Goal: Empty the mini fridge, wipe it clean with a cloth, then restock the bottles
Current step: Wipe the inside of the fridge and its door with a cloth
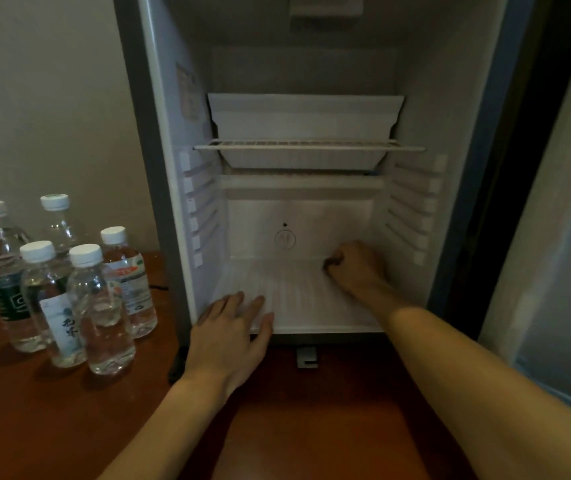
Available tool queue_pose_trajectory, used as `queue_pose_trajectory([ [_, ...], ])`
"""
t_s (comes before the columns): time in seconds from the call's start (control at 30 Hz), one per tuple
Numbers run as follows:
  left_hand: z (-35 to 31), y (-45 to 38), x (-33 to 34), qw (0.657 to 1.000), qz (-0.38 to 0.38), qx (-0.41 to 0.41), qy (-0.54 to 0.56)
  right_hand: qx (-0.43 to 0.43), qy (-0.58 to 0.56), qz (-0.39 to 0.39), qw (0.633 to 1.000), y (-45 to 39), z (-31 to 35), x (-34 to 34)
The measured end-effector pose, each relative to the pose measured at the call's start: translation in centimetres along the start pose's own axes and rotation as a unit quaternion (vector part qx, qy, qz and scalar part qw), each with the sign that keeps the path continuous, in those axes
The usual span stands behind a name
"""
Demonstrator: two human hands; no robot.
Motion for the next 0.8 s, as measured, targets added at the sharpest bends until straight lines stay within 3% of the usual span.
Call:
queue_pose_trajectory([
  [0.1,0.2,0.1,0.0,1.000,0.010,-0.008,0.004,0.021,0.030,-0.008,0.999,0.1,-1.8,-0.5],
  [0.33,0.1,0.2,0.5,1.000,0.018,-0.018,0.001,0.047,0.003,0.012,0.999,1.0,1.6,0.8],
  [0.6,0.0,0.1,0.2,1.000,0.012,0.003,0.024,-0.115,-0.077,0.083,0.987,4.1,18.3,5.5],
  [0.8,-0.1,0.1,-0.2,0.999,0.035,-0.005,0.022,-0.096,-0.117,0.117,0.982,3.2,18.2,6.5],
])
Point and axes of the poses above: each hand's wrist, its own y-axis away from the middle knuckle, its own x-axis out of the palm, z = x × y, the point moved 9 cm from there along -y, towards the middle knuckle, and after that the axes turned 3 degrees about z, right-handed, at the moved point
